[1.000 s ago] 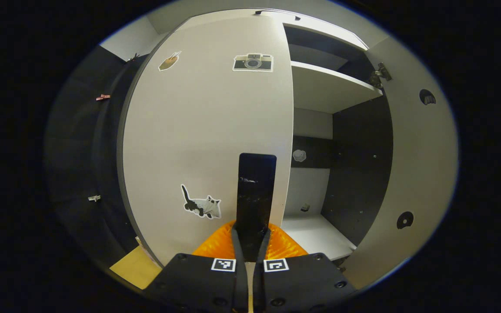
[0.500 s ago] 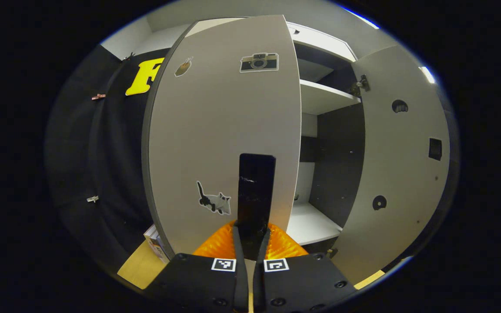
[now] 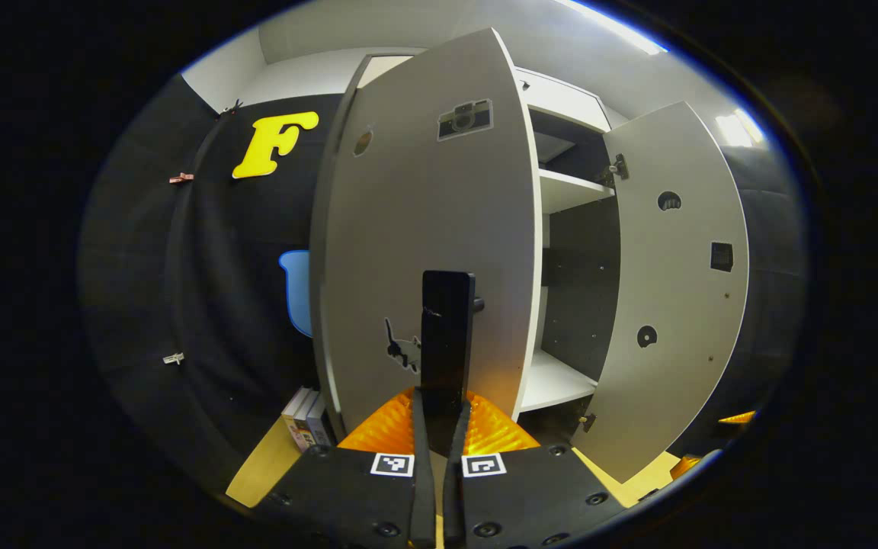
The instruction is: Open the right door of the double-door shoe cabinet with the right hand, and open the left door with the left hand.
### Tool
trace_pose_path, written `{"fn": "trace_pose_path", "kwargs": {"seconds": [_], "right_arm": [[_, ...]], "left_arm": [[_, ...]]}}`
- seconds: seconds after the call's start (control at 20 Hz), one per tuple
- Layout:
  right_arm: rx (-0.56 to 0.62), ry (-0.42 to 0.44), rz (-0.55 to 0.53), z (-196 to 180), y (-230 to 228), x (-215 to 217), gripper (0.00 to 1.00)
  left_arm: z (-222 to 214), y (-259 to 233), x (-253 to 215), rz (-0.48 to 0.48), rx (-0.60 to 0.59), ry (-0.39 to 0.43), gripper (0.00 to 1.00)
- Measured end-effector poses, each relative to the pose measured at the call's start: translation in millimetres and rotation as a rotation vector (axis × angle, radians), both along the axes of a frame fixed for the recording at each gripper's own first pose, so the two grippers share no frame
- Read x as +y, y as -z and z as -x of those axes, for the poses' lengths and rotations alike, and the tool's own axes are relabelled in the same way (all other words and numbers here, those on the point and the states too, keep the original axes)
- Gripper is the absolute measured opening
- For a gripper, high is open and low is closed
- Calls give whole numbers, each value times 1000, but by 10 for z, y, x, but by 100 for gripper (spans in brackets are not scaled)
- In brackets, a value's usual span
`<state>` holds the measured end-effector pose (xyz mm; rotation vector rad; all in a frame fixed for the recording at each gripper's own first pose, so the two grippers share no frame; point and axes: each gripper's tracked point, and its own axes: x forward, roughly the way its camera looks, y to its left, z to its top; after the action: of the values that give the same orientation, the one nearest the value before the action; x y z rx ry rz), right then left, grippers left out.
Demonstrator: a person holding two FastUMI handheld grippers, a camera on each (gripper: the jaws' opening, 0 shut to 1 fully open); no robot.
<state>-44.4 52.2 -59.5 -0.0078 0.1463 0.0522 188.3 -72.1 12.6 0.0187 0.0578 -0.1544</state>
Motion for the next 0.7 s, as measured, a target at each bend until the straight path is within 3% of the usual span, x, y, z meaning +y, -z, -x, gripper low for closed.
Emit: {"fn": "trace_pose_path", "kwargs": {"seconds": [0.3,0.4,0.55,0.7], "right_arm": [[-38,-3,13,157,-48,198,99],[-33,5,18,223,-3,183,98],[-11,16,19,323,88,149,98],[-4,29,25,366,121,114,98]], "left_arm": [[36,-41,233,-47,-35,-35,10],[15,-51,363,-69,-53,-61,5],[10,-65,451,-50,-61,-85,5],[11,-59,689,-59,-57,-174,5]]}}
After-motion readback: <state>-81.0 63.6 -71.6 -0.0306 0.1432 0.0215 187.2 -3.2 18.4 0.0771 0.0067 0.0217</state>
